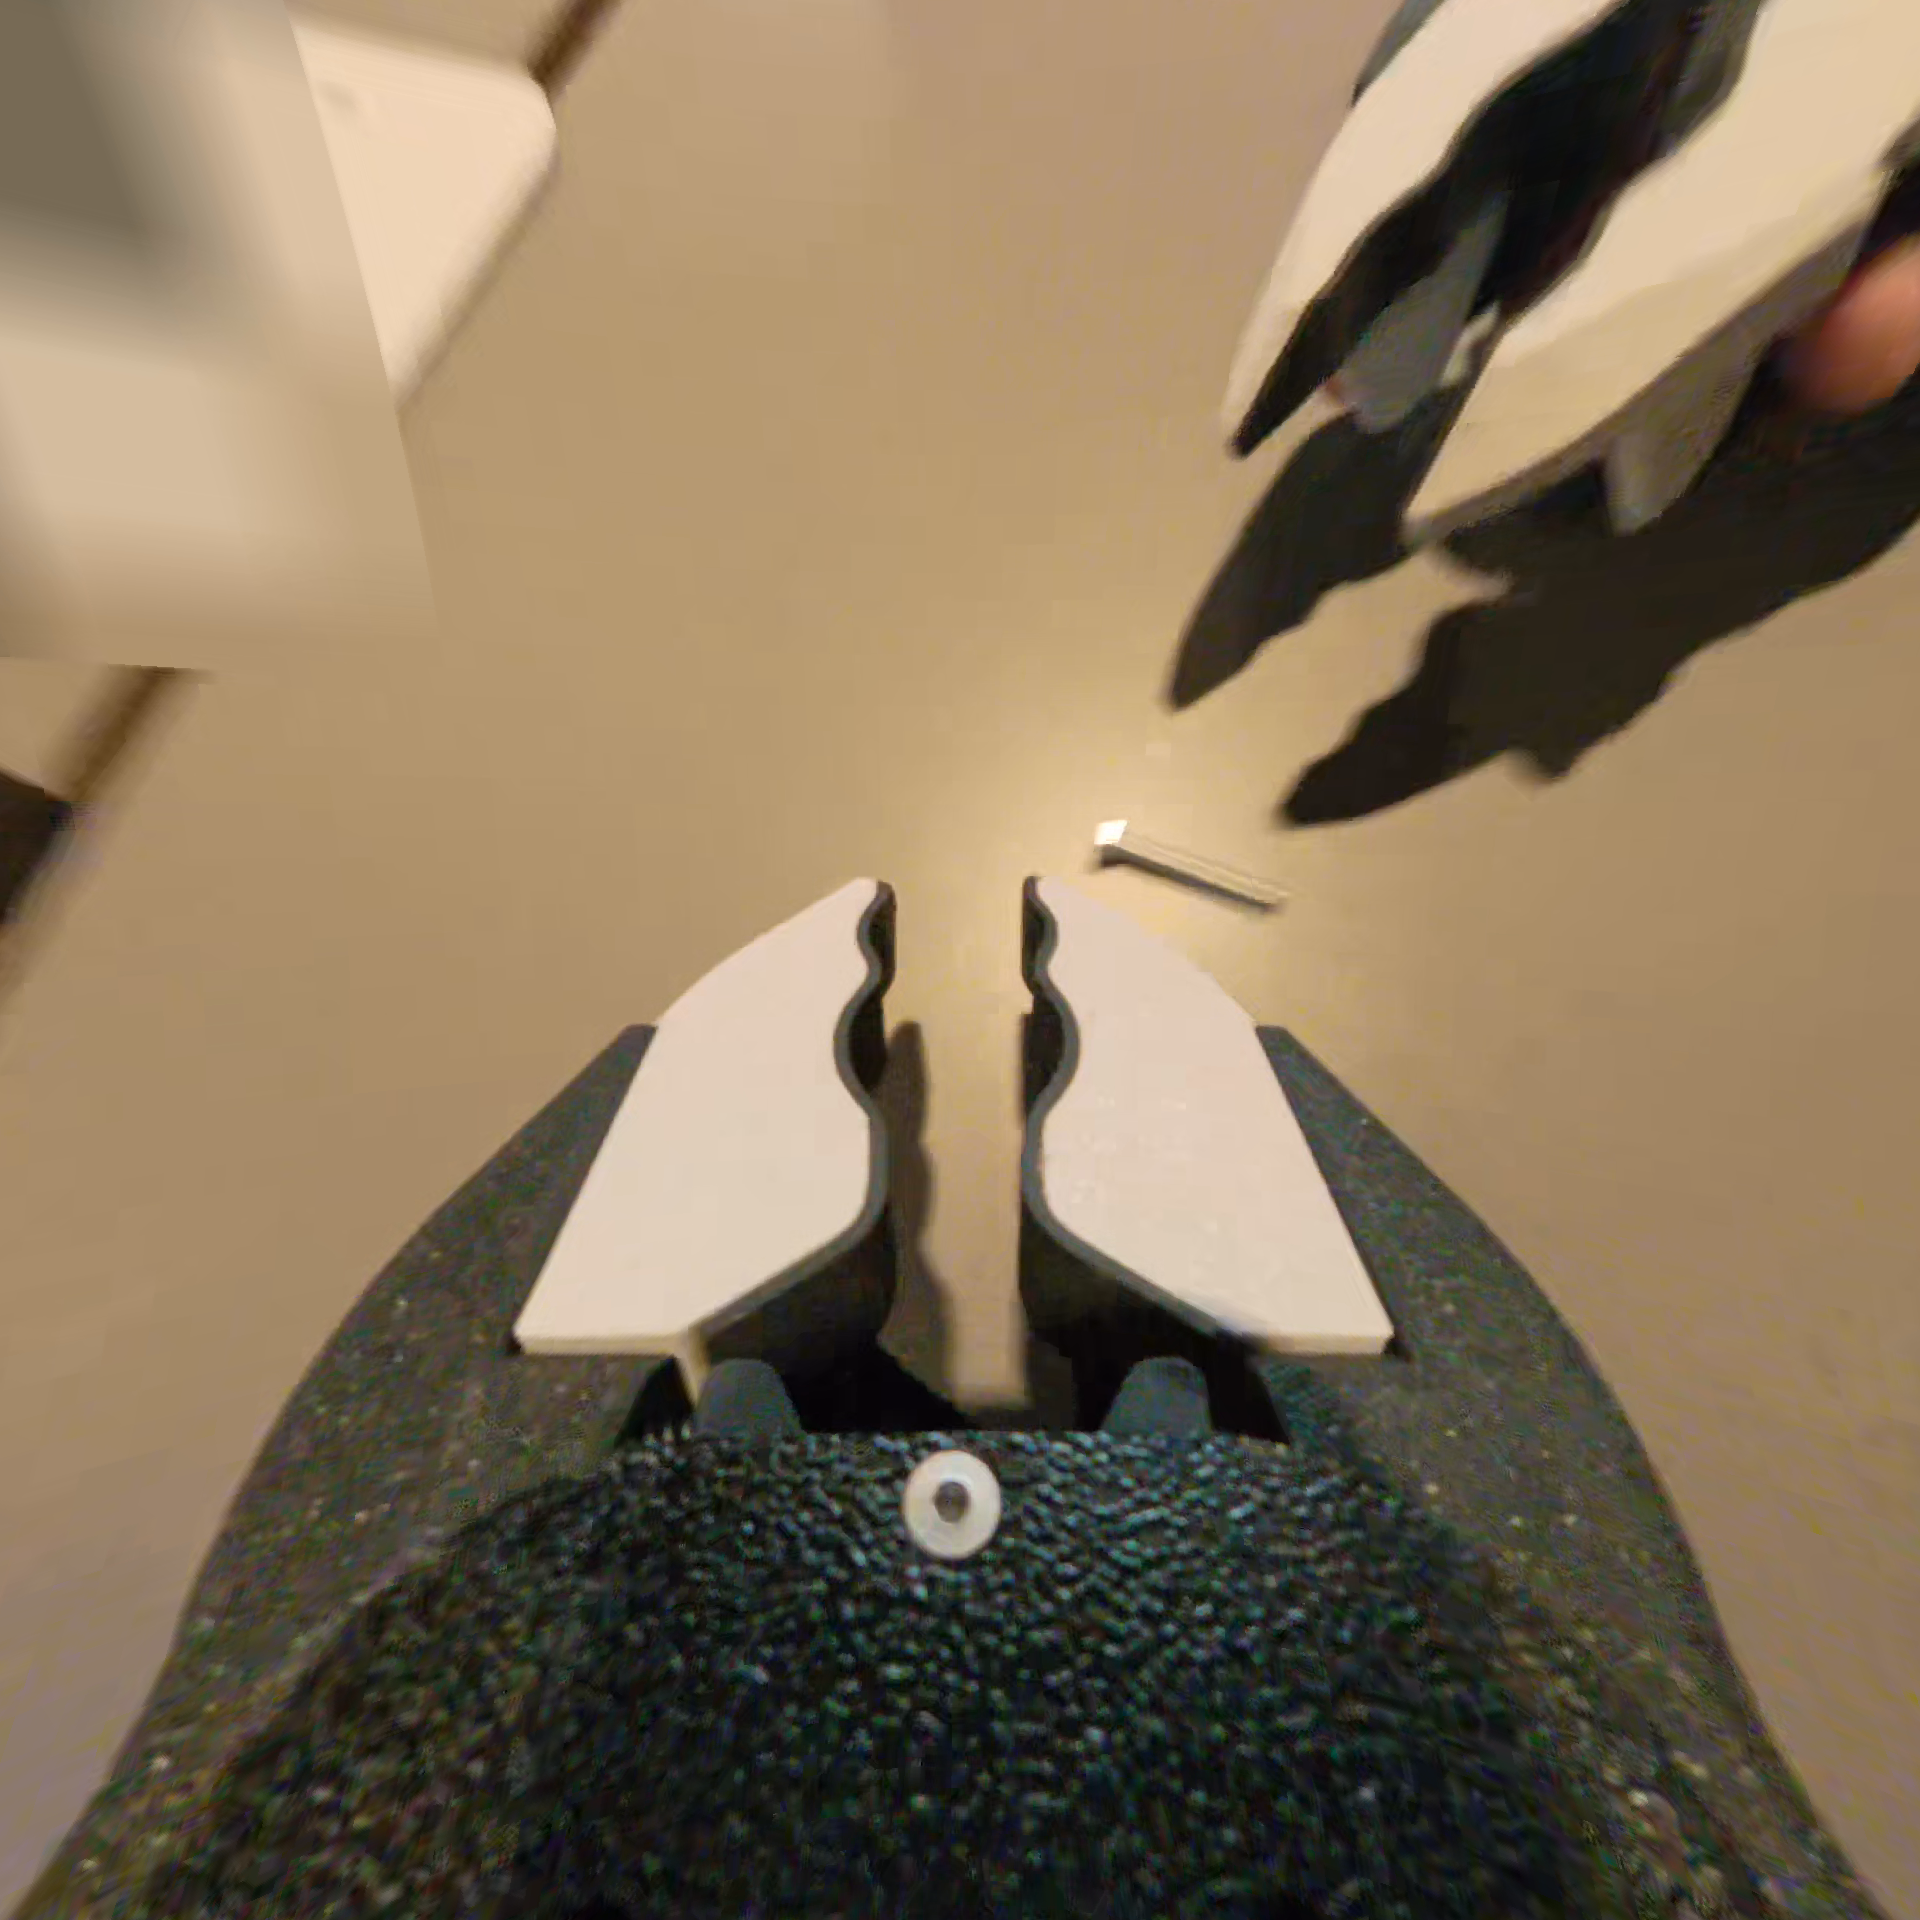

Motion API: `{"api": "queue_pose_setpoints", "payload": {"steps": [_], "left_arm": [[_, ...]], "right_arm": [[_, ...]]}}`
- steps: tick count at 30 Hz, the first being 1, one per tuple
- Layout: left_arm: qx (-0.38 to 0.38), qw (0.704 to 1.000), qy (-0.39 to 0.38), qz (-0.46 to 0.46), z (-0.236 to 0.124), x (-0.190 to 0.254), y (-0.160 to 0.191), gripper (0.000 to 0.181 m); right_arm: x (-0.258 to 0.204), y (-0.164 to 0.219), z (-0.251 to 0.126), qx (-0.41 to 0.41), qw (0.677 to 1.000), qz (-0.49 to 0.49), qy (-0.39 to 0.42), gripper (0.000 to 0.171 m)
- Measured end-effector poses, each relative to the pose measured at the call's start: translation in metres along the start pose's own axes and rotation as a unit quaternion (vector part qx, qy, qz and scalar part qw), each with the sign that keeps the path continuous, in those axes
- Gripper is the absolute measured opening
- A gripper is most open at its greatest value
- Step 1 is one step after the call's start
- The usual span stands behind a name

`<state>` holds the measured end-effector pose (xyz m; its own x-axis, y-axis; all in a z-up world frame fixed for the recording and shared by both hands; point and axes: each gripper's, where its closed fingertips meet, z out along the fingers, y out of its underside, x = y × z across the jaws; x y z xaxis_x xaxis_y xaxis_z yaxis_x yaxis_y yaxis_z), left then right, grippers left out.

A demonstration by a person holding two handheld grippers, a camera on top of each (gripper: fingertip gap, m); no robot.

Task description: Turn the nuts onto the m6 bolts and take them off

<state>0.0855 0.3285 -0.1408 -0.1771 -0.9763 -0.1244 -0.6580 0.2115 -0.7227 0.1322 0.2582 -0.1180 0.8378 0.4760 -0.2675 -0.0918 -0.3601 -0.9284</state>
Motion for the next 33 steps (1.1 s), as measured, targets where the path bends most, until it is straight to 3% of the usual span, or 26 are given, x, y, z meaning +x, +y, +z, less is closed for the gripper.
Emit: {"api": "queue_pose_setpoints", "payload": {"steps": [1, 3, 8, 12, 19, 23, 27, 33], "left_arm": [[0.024, 0.998, -0.003, 0.062, 0.004, -0.009, 0.004, 0.024], [0.039, 0.989, 0.061, 0.130, 0.019, -0.004, 0.016, 0.020], [0.067, 0.964, 0.169, 0.193, 0.039, 0.012, 0.001, 0.018], [0.038, 0.939, 0.237, 0.246, 0.049, 0.032, 0.003, 0.016], [-0.011, 0.939, 0.219, 0.266, 0.053, 0.040, 0.011, 0.022], [0.016, 0.947, 0.176, 0.269, 0.036, 0.031, 0.004, 0.027], [0.049, 0.937, 0.246, 0.242, 0.010, 0.038, 0.003, 0.021], [0.009, 0.917, 0.308, 0.255, 0.024, 0.053, 0.023, 0.018]], "right_arm": [[0.001, 0.003, 0.001, -0.011, 1.000, -0.002, 0.007, 0.033], [0.000, 0.008, 0.004, -0.029, 0.999, -0.012, 0.012, 0.034], [-0.003, 0.010, 0.007, -0.039, 0.999, -0.007, -0.002, 0.035], [-0.001, 0.008, 0.006, -0.033, 0.999, 0.017, -0.015, 0.036], [-0.002, 0.009, 0.007, -0.038, 0.999, 0.016, -0.018, 0.035], [-0.001, 0.009, 0.007, -0.037, 0.999, 0.019, -0.021, 0.035], [-0.001, 0.009, 0.007, -0.039, 0.999, 0.020, -0.021, 0.035], [-0.002, 0.009, 0.007, -0.040, 0.999, 0.020, -0.024, 0.035]]}}
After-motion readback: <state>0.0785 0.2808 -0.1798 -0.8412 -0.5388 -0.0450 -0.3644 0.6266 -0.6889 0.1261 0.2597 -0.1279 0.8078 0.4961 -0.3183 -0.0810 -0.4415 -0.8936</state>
